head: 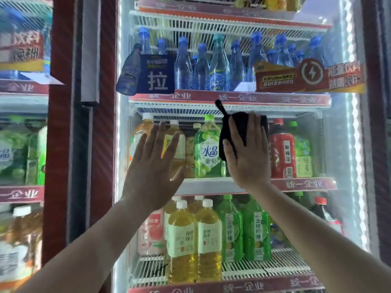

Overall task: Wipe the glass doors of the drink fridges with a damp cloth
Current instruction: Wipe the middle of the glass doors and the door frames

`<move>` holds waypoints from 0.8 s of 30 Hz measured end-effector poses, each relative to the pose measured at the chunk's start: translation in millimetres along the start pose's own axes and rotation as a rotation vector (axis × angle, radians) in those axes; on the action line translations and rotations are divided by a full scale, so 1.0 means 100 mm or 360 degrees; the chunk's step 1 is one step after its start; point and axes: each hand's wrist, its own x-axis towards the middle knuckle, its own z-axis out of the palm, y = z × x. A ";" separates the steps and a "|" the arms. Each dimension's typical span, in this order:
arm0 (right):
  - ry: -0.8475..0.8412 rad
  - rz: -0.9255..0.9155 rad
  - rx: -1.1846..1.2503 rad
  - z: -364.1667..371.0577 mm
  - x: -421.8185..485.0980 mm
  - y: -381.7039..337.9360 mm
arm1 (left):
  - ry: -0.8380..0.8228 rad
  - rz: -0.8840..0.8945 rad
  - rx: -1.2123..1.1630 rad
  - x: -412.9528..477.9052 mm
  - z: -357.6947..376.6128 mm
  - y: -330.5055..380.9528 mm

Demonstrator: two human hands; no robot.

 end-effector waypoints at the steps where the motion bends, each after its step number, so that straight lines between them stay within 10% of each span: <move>1: -0.0019 -0.0015 0.0008 0.01 -0.12 0.01 | 0.0006 -0.0001 0.0003 -0.01 -0.02 -0.01; 18: -0.0423 -0.0923 -0.0116 -0.08 -0.79 0.20 | -0.0145 -0.0107 -0.0020 -0.24 -0.07 -0.05; 24: -0.0273 -0.0140 0.0003 -0.17 0.38 -0.01 | -0.0245 -0.0141 0.0125 -0.32 -0.13 -0.26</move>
